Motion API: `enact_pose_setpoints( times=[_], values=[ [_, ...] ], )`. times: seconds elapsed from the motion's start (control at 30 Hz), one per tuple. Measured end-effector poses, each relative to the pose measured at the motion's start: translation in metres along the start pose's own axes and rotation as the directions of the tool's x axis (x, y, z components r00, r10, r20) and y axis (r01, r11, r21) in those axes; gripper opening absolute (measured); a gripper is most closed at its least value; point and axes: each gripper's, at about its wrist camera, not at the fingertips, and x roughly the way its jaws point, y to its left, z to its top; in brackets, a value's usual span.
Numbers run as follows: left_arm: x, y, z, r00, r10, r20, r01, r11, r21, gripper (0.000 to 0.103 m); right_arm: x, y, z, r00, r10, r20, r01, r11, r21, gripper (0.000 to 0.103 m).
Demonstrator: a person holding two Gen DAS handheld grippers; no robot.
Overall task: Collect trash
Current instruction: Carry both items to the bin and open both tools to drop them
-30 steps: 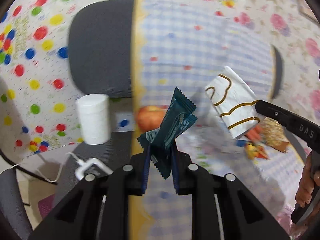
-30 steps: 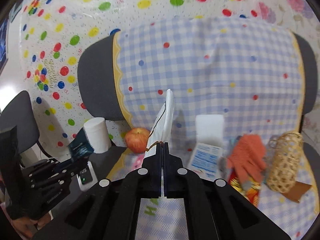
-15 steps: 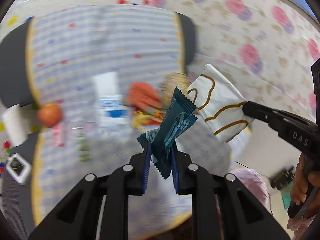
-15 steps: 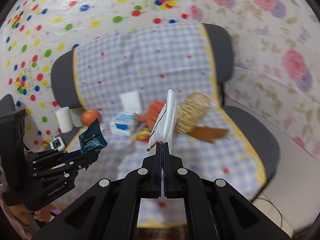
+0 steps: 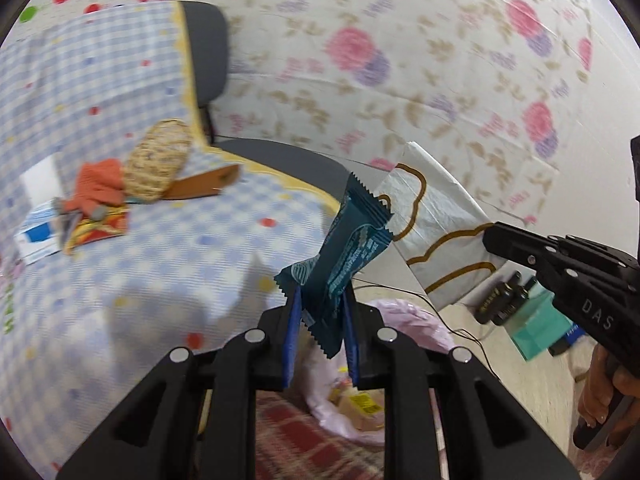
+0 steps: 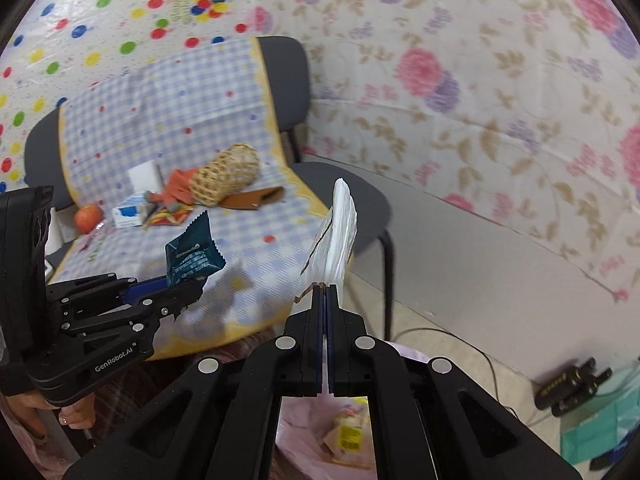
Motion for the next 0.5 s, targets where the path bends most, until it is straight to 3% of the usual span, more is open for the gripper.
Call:
enact_pose_setpoints(
  times=[0.2,0.4,0.5],
  values=[
    [0.024,-0.038,-0.009,0.997,-0.05,-0.053,0.053,0.996,0.067,0.019,-0.008,-0.032,-0.03,0.997,-0.059,-0.044,0.061,0.996,0.061,0.002],
    [0.053,-0.056,-0.012,0.987,-0.088,-0.133,0.101,0.99,0.099,0.019,0.005,-0.053,-0.047,0.994,-0.06,-0.095,0.071,0.991,0.113,0.002],
    [0.065,-0.059,-0.013,0.981,-0.097,-0.17,0.114,0.989,0.095,0.03,0.015,-0.06,-0.052,0.992,-0.05,-0.12,0.066,0.988,0.138,0.004]
  ],
)
